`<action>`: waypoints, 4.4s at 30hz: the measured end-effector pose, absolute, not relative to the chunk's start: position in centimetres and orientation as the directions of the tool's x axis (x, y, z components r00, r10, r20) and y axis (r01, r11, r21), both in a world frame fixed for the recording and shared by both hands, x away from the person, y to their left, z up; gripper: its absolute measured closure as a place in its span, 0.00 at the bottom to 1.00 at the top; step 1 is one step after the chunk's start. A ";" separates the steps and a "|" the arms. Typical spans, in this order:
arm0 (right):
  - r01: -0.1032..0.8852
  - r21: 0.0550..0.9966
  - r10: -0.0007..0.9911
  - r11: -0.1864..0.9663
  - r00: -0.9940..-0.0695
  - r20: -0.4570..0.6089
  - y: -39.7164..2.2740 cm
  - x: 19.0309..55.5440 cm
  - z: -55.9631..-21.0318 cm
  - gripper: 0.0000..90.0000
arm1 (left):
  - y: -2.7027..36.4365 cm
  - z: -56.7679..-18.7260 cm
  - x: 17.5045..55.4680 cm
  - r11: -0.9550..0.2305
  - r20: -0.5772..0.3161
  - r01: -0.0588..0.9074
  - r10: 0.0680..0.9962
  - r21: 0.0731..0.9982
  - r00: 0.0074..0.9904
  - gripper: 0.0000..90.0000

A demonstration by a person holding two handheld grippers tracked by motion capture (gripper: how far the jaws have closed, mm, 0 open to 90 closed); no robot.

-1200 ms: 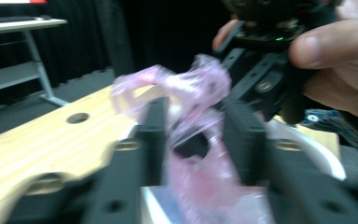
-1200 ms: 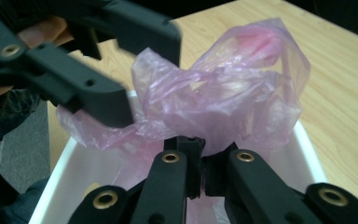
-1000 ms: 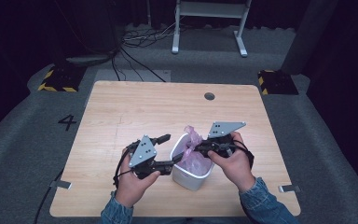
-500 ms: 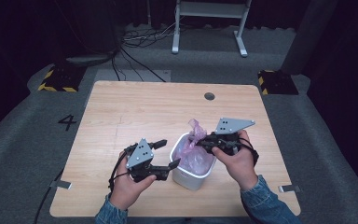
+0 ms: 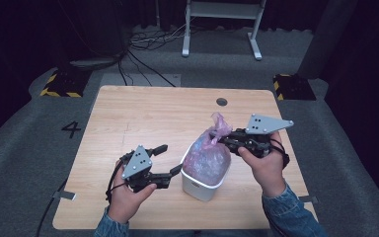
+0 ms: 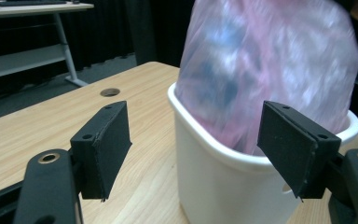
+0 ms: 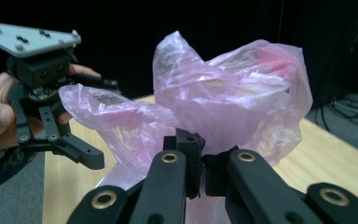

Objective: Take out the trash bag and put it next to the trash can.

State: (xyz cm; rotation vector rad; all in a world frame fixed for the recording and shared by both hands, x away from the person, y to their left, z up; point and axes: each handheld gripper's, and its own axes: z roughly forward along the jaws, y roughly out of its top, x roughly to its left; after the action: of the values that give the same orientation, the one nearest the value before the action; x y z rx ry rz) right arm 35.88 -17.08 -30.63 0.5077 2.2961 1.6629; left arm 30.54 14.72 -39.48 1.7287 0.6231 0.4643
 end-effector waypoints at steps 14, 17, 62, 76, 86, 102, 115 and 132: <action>0.018 0.987 0.454 0.163 -0.889 -0.058 -18.6 35.4 -28.0 0.97 | 18.2 -41.8 30.8 -0.197 -0.052 0.280 0.726 0.940 0.686 0.30; 0.000 0.990 0.466 0.142 -0.882 -0.067 -19.0 35.3 -27.7 0.97 | 18.8 -42.7 31.1 -0.214 -0.053 0.312 0.743 0.926 0.667 0.30; 0.106 0.952 0.709 0.289 -0.692 -0.138 -28.3 39.5 -30.9 0.95 | 23.1 -48.2 31.2 -0.279 -0.051 0.533 0.851 0.799 0.523 0.29; 0.248 0.926 0.669 0.286 -0.743 -0.008 -27.0 41.1 -36.2 0.94 | 22.8 -48.6 31.4 -0.288 -0.057 0.542 0.845 0.790 0.532 0.27; 0.326 0.902 0.653 0.284 -0.754 0.067 -26.7 41.9 -38.3 0.87 | 22.7 -48.6 31.4 -0.295 -0.053 0.535 0.839 0.791 0.541 0.27; 0.303 0.918 0.735 0.255 -0.678 0.020 -30.0 40.4 -36.4 0.38 | 22.8 -48.6 31.1 -0.289 -0.062 0.542 0.840 0.789 0.539 0.26; 0.348 0.893 0.750 0.286 -0.662 0.018 -32.9 38.3 -37.9 0.33 | 23.1 -48.6 30.8 -0.290 -0.054 0.547 0.848 0.785 0.528 0.26; 0.434 0.829 0.753 0.353 -0.658 0.024 -34.7 36.3 -42.0 0.21 | 23.4 -49.0 30.7 -0.290 -0.061 0.563 0.851 0.774 0.522 0.26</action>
State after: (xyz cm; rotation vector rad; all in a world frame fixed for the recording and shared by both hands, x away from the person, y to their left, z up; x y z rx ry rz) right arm 36.26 -34.69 -42.02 1.0434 2.2591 1.2168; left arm 30.72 23.45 -48.99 1.9875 1.1509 0.4723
